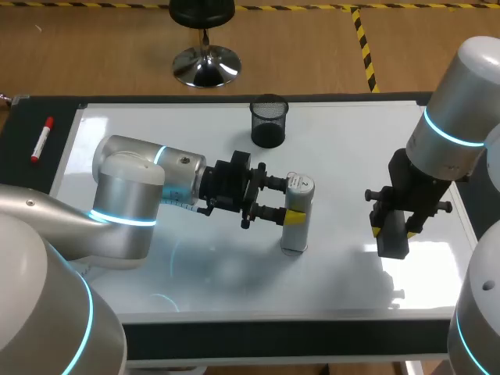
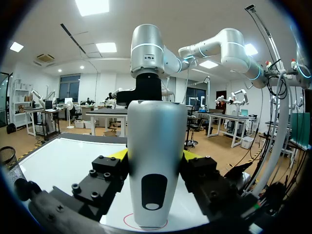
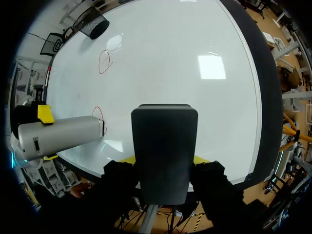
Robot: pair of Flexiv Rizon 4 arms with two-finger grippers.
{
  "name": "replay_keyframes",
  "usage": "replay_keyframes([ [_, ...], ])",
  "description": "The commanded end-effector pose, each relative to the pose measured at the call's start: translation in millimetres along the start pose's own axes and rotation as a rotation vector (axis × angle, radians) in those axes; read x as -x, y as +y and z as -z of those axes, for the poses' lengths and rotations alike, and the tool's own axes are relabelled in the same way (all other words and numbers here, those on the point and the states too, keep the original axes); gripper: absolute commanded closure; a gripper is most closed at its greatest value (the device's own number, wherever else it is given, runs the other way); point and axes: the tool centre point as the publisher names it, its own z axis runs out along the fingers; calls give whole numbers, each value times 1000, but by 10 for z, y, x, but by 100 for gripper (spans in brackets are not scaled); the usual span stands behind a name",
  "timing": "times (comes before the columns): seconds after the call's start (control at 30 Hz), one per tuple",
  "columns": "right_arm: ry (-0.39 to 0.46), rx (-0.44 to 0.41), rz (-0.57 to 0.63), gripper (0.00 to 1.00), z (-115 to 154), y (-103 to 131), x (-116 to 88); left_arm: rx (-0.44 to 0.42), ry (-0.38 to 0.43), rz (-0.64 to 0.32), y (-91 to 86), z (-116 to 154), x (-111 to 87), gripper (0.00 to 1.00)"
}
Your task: Pick up the inspection probe, press it on each red-marked spot on the whiteboard one by one, put down the probe, pick up the eraser, and wipe off all the red marks.
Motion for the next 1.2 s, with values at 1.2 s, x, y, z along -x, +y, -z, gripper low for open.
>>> replay_keyframes([
  [1.2,3,2,1,100,9,-9,15,-72,-26,-46,-402,81,-56,100],
])
